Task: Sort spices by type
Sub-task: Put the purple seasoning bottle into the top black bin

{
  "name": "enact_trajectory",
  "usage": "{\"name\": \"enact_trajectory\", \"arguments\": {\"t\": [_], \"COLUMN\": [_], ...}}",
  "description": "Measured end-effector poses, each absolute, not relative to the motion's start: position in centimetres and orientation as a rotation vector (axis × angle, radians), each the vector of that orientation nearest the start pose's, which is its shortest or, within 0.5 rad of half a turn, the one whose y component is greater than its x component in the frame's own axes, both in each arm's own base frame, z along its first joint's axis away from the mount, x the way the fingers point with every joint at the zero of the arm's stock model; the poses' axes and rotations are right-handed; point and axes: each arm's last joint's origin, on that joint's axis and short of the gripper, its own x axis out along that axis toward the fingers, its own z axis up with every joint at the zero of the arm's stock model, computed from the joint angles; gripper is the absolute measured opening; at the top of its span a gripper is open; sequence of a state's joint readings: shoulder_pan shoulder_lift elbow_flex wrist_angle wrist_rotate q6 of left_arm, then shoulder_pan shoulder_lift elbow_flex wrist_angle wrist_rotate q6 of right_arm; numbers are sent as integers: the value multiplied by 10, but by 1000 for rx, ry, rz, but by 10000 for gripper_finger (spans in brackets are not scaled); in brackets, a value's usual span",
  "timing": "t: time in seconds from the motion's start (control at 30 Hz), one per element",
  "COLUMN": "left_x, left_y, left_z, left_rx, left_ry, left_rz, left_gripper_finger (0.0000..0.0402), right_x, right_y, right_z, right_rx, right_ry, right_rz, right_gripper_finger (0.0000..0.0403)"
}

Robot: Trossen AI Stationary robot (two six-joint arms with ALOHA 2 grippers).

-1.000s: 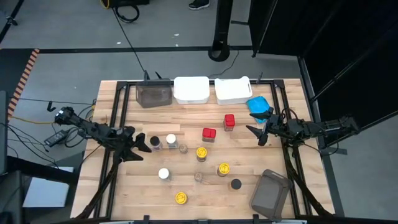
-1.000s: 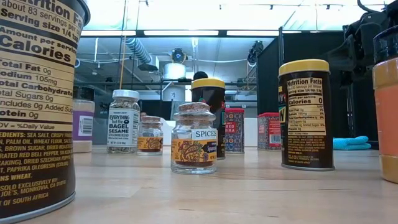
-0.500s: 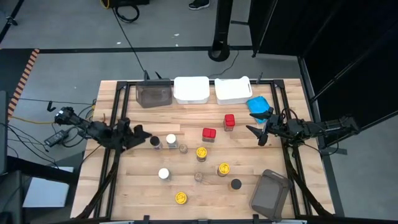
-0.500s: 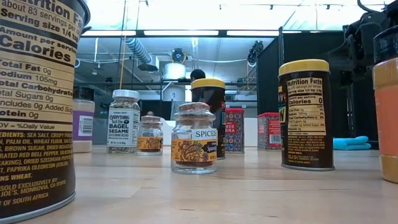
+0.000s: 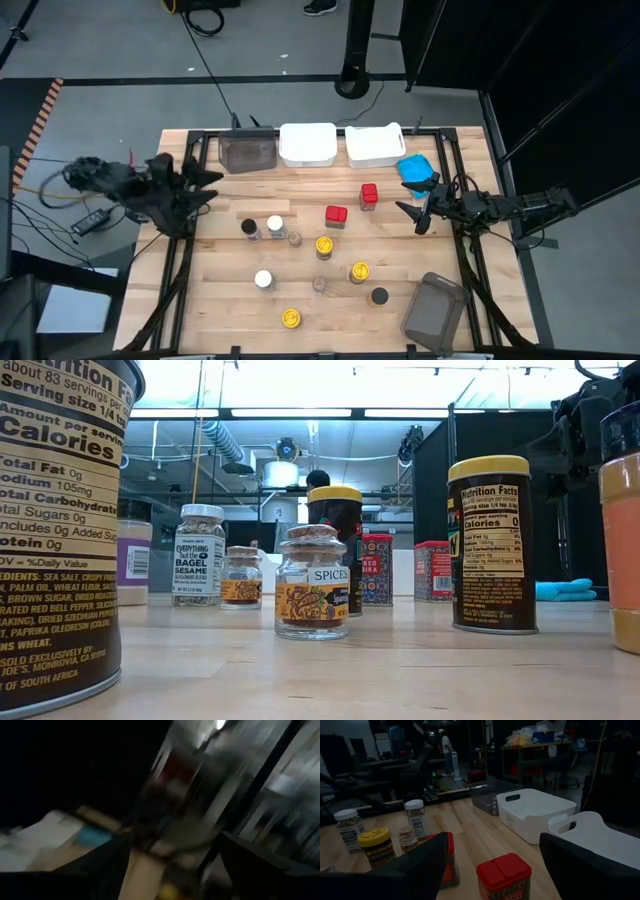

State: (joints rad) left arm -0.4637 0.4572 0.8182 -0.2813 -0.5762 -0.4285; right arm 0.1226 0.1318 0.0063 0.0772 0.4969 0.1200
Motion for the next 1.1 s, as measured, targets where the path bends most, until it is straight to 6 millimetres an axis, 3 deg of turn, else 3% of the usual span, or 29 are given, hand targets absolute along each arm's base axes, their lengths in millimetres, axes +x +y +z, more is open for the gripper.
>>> {"name": "enact_trajectory", "arguments": {"t": [0.1, 0.2, 0.37, 0.53, 0.83, 1.1], "left_x": [95, 109, 135, 155, 183, 201], "left_y": [-30, -37, -50, -51, -54, -59], "left_z": [391, 396, 381, 359, 340, 326], "left_rx": [-409, -381, -339, -278, -251, -212], "left_ry": [161, 393, 661, 870, 876, 941], "left_rz": [162, 246, 306, 398, 618, 646], "left_gripper_finger": [305, 305, 305, 305, 305, 305], "right_x": [103, 103, 103, 103, 103, 103], "right_y": [-1, -1, -1, -1, -1, -1], "right_z": [163, 163, 163, 163, 163, 163], "right_rx": [104, 104, 104, 105, 105, 105], "right_ry": [23, 23, 23, 21, 21, 21], "right_rz": [-376, -376, -376, -376, -376, -376], "right_gripper_finger": [320, 320, 320, 320, 320, 320]}}
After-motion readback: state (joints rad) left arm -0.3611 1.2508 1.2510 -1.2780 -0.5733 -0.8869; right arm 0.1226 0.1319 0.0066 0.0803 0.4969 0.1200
